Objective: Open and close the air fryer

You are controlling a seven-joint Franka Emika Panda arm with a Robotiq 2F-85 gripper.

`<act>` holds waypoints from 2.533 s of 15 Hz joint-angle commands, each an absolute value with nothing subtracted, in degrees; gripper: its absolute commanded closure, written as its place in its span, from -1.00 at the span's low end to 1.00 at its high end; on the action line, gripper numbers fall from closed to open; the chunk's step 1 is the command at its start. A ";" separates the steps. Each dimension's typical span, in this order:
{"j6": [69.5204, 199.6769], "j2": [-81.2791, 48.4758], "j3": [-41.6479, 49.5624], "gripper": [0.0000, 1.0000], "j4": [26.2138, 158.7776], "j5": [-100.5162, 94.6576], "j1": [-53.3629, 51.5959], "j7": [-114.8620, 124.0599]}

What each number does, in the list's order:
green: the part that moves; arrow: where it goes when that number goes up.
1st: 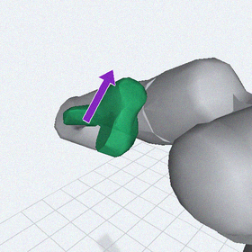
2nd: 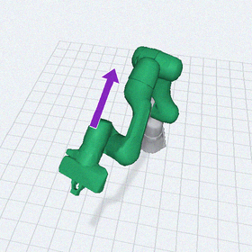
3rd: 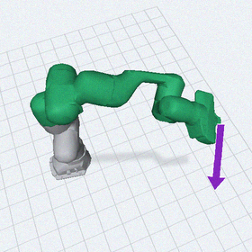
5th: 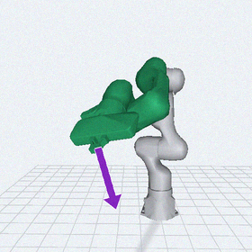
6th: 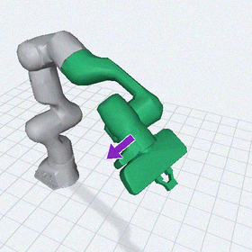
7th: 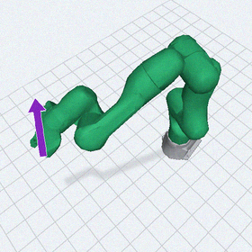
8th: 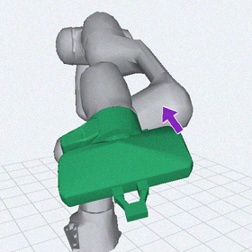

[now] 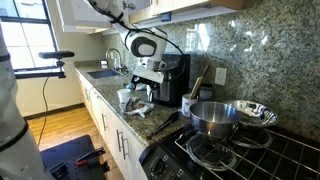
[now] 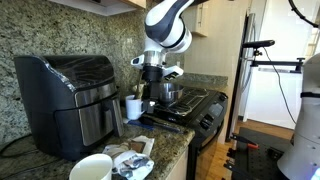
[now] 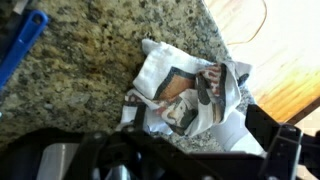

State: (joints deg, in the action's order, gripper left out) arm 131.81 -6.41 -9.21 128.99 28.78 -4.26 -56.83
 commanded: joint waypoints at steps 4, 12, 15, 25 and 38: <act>132.70 -6.94 -9.66 -1.00 128.91 30.29 -4.44 -57.28; 139.05 -10.33 -9.64 -1.00 128.57 32.60 -3.71 -60.15; 144.71 -13.54 -10.49 -1.00 127.58 34.29 -2.86 -62.85; 153.65 -19.42 -17.36 -1.00 123.07 37.94 -0.92 -70.38; 162.04 -21.15 -21.30 -1.00 122.78 37.67 -0.12 -68.09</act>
State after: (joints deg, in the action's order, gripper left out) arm 158.47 -20.47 -19.85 122.95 36.35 -1.09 -68.26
